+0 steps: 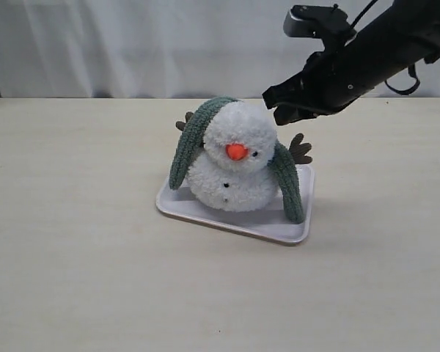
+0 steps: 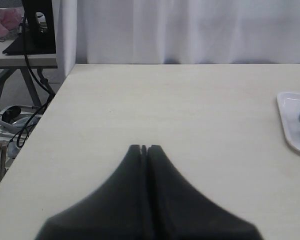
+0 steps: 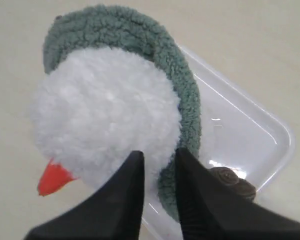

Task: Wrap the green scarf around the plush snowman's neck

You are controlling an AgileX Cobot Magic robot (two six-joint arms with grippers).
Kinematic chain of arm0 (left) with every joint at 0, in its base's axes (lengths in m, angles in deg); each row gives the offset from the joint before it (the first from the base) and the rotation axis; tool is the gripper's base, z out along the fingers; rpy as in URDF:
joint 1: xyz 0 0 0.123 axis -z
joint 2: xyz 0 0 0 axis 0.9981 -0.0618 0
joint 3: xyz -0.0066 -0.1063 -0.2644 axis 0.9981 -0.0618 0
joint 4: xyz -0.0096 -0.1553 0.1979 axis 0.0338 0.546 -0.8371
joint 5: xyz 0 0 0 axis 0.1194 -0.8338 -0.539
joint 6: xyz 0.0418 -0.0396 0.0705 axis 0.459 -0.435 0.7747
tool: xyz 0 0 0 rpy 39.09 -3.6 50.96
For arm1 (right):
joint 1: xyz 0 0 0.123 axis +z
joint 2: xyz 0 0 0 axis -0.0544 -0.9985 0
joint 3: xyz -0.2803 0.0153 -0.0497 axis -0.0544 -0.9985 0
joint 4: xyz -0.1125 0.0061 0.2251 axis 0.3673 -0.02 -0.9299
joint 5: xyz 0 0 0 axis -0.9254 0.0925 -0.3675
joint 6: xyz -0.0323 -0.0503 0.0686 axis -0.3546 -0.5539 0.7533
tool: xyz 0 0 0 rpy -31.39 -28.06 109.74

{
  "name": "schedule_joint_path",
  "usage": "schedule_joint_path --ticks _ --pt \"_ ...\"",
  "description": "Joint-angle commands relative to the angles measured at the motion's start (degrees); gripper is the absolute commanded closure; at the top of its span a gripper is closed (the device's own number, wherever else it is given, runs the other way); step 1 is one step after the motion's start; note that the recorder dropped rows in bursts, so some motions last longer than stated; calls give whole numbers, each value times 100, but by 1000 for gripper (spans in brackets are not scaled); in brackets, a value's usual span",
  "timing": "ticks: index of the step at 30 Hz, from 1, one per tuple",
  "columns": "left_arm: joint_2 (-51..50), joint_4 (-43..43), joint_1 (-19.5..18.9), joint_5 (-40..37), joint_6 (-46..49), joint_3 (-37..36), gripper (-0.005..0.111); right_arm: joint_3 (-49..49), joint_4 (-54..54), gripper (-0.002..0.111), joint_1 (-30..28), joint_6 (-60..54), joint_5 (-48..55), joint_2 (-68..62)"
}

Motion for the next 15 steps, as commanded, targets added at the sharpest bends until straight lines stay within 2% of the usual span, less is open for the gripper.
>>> schedule_joint_path --ticks 1,5,8,9,15 --pt "10 -6 -27 78 -15 -18 107 -13 -149 71 -14 -112 47 515" --pt "10 -6 -27 78 -15 -18 107 -5 399 74 489 326 -571 804" --pt "10 -6 -27 78 -15 -18 107 153 1743 100 1095 1318 -1325 586" --pt "10 -6 -27 78 -15 -18 107 379 1986 104 1118 1660 -1338 392" --pt "10 -6 -27 78 -15 -18 107 1538 1820 104 1118 1795 -1364 -988"
